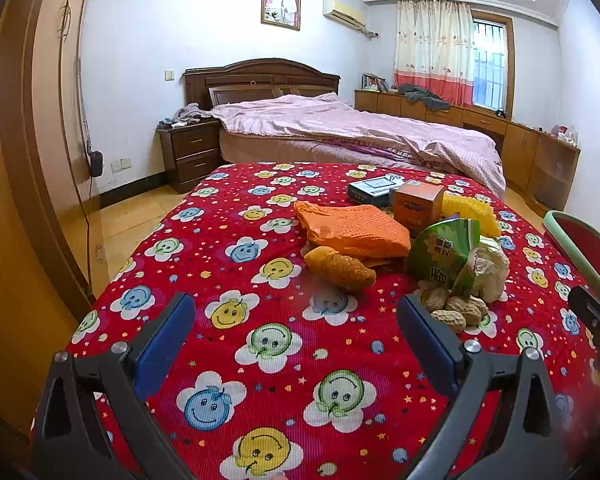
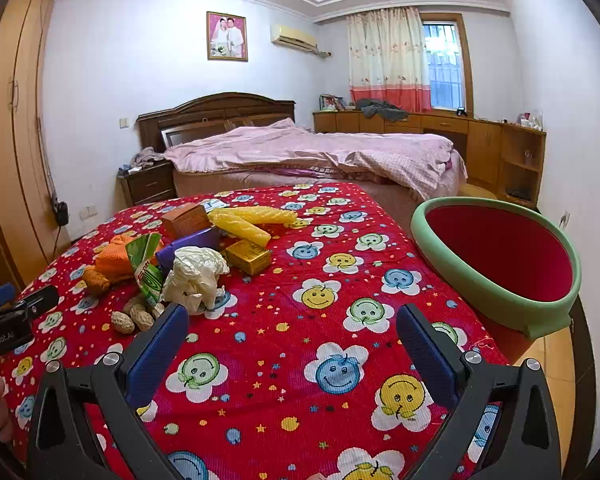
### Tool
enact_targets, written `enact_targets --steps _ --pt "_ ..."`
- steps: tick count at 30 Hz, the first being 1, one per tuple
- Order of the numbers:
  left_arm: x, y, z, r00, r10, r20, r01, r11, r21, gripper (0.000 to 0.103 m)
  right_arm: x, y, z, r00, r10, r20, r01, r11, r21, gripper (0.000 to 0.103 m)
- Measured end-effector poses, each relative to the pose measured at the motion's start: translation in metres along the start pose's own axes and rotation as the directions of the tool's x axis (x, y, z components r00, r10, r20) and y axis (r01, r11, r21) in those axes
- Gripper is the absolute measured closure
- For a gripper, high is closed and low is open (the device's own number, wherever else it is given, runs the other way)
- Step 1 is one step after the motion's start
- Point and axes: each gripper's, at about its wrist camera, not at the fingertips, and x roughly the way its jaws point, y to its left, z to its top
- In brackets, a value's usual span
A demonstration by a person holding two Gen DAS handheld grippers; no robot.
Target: Collect trash
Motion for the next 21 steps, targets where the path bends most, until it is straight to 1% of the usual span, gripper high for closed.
enact_targets --steps 21 --pt "-0.0008 0.0016 0.0003 1.000 -0.002 0.005 0.002 1.000 -0.003 0.003 -0.0040 0.0006 -0.0008 1.000 -0.001 0.007 0.001 1.000 -0.009 0.000"
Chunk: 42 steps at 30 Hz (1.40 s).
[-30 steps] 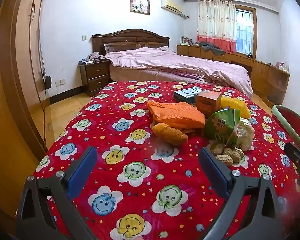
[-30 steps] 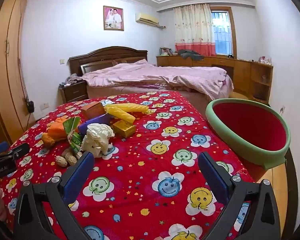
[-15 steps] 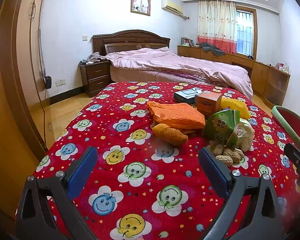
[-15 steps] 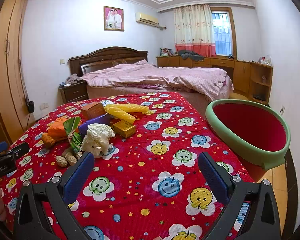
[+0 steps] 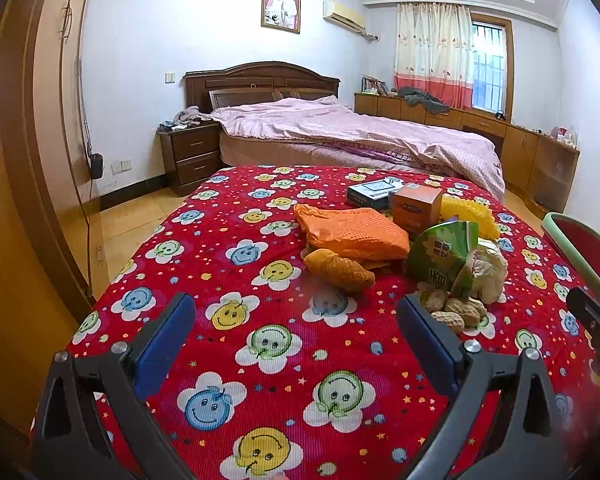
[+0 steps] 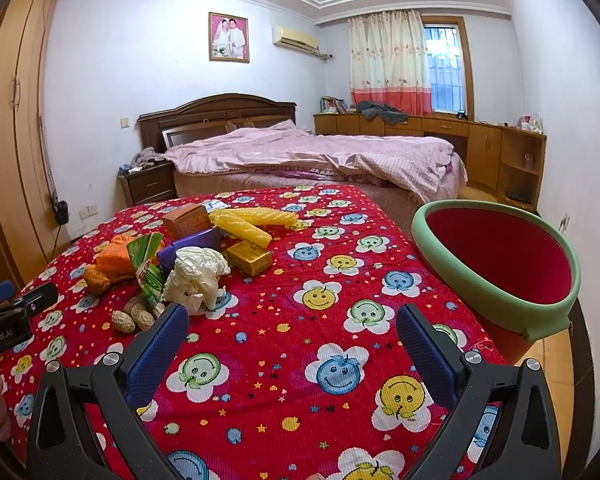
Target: Collect trash
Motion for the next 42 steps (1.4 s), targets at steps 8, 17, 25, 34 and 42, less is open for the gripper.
enact_targets --steps 8,17,25,34,42 --pt "-0.0039 -0.0009 0.0035 1.000 0.001 0.003 -0.001 1.000 -0.002 0.003 0.0000 -0.0001 -0.0002 1.000 0.000 -0.001 0.000 1.000 0.000 0.000" --pt "-0.0051 -0.0011 0.0044 1.000 0.001 0.005 -0.001 1.000 -0.002 0.003 0.0000 0.0001 -0.0002 1.000 0.000 -0.001 0.000 1.000 -0.001 0.000" --pt "-0.0050 -0.0006 0.0031 1.000 0.000 0.007 0.000 1.000 -0.003 0.003 -0.0003 0.0003 -0.0002 1.000 0.000 -0.001 0.000 1.000 -0.002 0.000" --pt "-0.0056 -0.0004 0.0032 1.000 0.000 0.008 0.000 1.000 -0.003 0.003 0.0002 0.0004 -0.0001 1.000 -0.001 -0.002 0.001 1.000 -0.002 0.000" --pt "-0.0055 -0.0003 0.0027 1.000 0.000 0.009 0.000 1.000 -0.003 0.003 0.0002 0.0004 -0.0001 1.000 -0.001 -0.002 0.001 1.000 -0.002 0.000"
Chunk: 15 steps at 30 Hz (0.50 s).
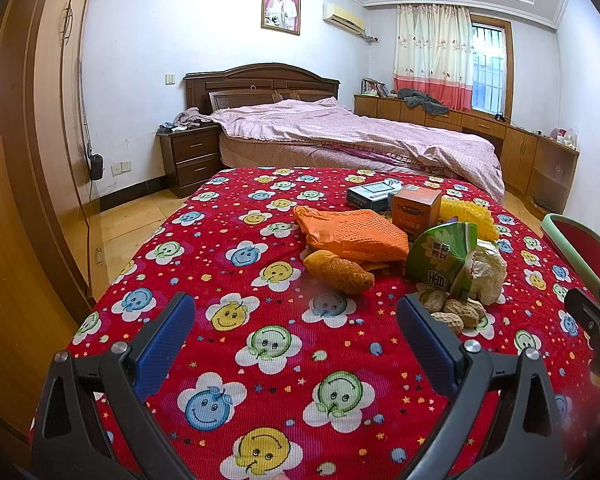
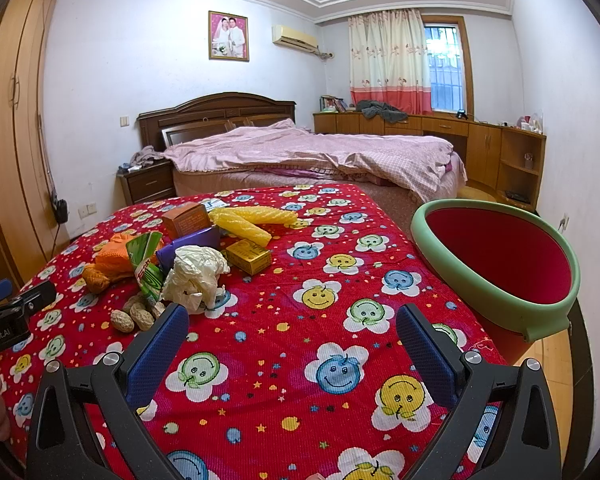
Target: Collect trash
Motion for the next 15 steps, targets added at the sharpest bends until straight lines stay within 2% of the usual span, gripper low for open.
enact_targets --steps 11,15 --pt "-0.0002 -0.0005 0.0013 1.000 0.000 -0.008 0.000 1.000 0.005 0.003 0.0001 0.0001 0.0001 1.000 0.002 -0.002 -0.002 1.000 0.000 0.000" --pt "0.0036 -0.0040 0.0053 0.999 -0.027 -0.035 0.028 0.999 0.026 0.003 0.0009 -0.0018 -0.0004 1.000 0.013 -0.008 -0.013 1.000 0.014 0.000"
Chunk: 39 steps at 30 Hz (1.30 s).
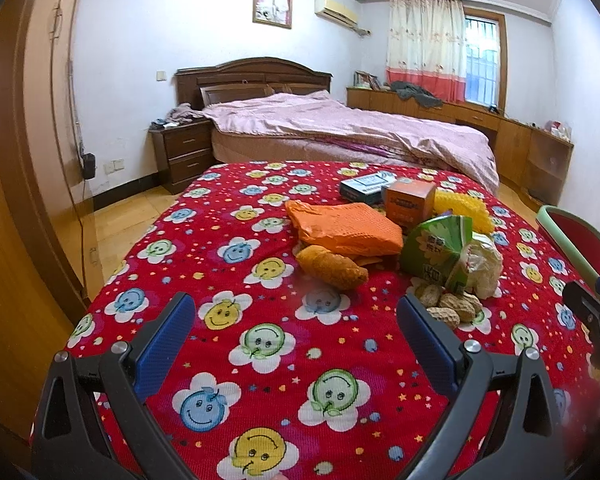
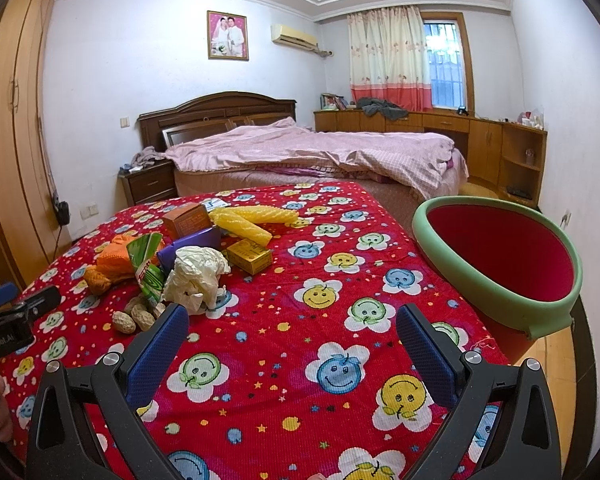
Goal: Collect trash
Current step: 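Grasp the orange plastic bag with the left tool while the right tool grasps the yellow foam net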
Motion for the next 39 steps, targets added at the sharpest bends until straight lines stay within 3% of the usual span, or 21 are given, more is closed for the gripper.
enact_targets --steps 7,21,27,33,35,39 --pt "0.016 0.004 0.015 0.997 -0.037 -0.075 0.037 0.999 -0.003 0.003 0.008 -0.007 0.011 0.998 0.029 -0.055 -0.027 0.999 0.029 0.000" --pt "0.085 -0.016 0.074 0.973 -0.103 -0.207 0.121 0.990 0.078 0.003 0.026 -0.004 0.077 0.994 0.084 -0.069 -0.083 0.996 0.012 0.000" --pt "0.126 -0.027 0.076 0.951 -0.109 -0.289 0.146 0.984 0.107 0.010 0.046 -0.005 0.095 0.992 0.082 -0.098 -0.078 0.996 0.047 0.000" --pt "0.158 -0.016 0.068 0.923 -0.135 -0.359 0.165 0.985 0.054 0.014 0.080 0.002 0.107 0.987 0.054 -0.153 -0.050 0.998 0.032 0.000" --pt "0.163 -0.008 0.066 0.912 -0.175 -0.372 0.190 0.982 0.002 0.016 0.093 0.005 0.110 0.982 0.049 -0.183 -0.045 0.999 0.031 0.000" --pt "0.162 -0.002 0.068 0.913 -0.200 -0.356 0.205 0.978 -0.024 0.029 0.122 0.010 0.112 0.970 0.022 -0.244 -0.017 1.000 0.024 0.000"
